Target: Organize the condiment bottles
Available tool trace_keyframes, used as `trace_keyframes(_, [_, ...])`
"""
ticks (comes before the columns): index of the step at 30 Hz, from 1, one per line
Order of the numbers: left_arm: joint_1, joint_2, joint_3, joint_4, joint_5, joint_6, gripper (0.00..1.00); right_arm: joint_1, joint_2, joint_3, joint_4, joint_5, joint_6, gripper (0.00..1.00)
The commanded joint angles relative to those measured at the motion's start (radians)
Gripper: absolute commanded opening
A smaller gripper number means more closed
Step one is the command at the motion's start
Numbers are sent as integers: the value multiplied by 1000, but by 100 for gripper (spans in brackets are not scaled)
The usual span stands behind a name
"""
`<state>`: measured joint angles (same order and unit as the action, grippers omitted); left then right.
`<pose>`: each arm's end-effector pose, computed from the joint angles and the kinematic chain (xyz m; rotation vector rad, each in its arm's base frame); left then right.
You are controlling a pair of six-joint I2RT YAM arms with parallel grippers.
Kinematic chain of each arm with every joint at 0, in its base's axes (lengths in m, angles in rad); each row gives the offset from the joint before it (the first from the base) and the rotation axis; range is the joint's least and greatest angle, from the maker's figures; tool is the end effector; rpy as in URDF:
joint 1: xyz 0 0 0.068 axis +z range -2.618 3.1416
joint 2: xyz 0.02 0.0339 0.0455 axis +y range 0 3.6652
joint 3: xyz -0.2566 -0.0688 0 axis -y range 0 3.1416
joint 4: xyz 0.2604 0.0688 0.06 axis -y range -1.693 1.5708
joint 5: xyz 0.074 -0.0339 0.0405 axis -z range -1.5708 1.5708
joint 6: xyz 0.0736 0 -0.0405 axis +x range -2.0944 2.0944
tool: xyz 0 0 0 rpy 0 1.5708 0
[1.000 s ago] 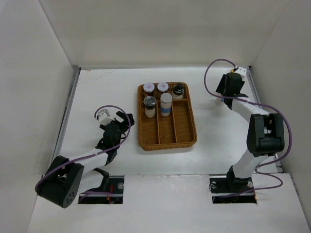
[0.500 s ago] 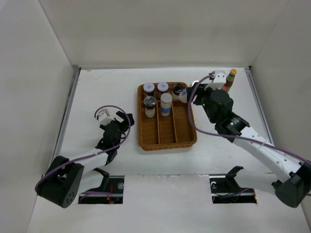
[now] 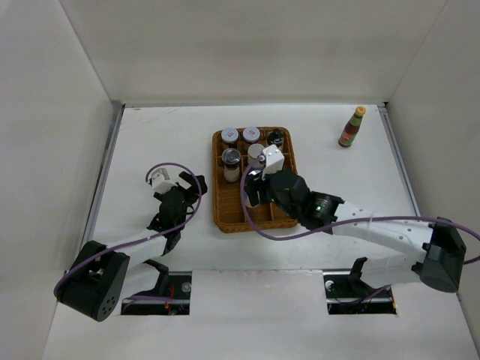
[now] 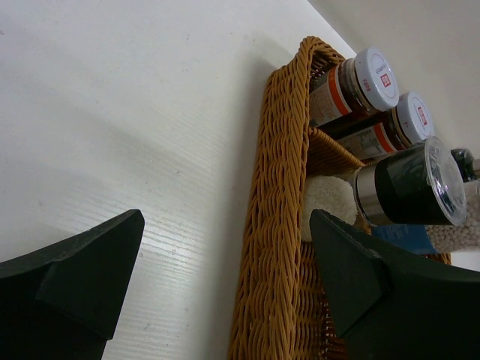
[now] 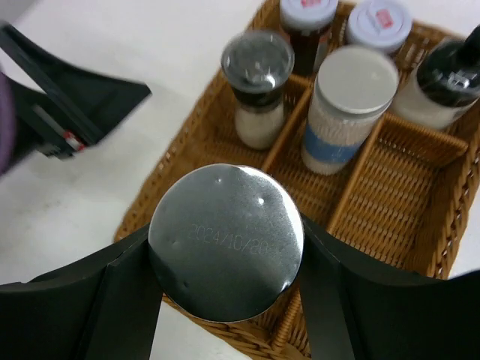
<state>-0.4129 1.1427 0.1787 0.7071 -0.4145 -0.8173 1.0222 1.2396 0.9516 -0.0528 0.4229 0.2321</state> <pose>0.2390 -0.0724 0.1313 -0.6509 1.7139 -0.4946 0.2011 0.2712 0.2926 -0.4615 1.8492 0.4536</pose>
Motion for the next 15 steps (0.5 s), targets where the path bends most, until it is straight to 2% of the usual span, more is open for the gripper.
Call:
trace_keyframes(1, [7, -15, 19, 48, -3, -2, 95, 5, 35, -2, 96, 33, -13, 52])
trace_keyframes(5, [7, -1, 24, 48, 0, 0, 95, 6, 57, -45, 100, 89, -5, 52])
trace_keyframes(10, [1, 11, 28, 48, 0, 0, 95, 6, 73, -97, 108, 77, 42, 55])
trace_keyframes(13, [1, 5, 28, 48, -1, 0, 95, 3, 99, -134, 125, 60, 68, 63])
trace_keyframes(15, [1, 2, 27, 48, -3, 0, 95, 3, 104, -149, 134, 62, 81, 73])
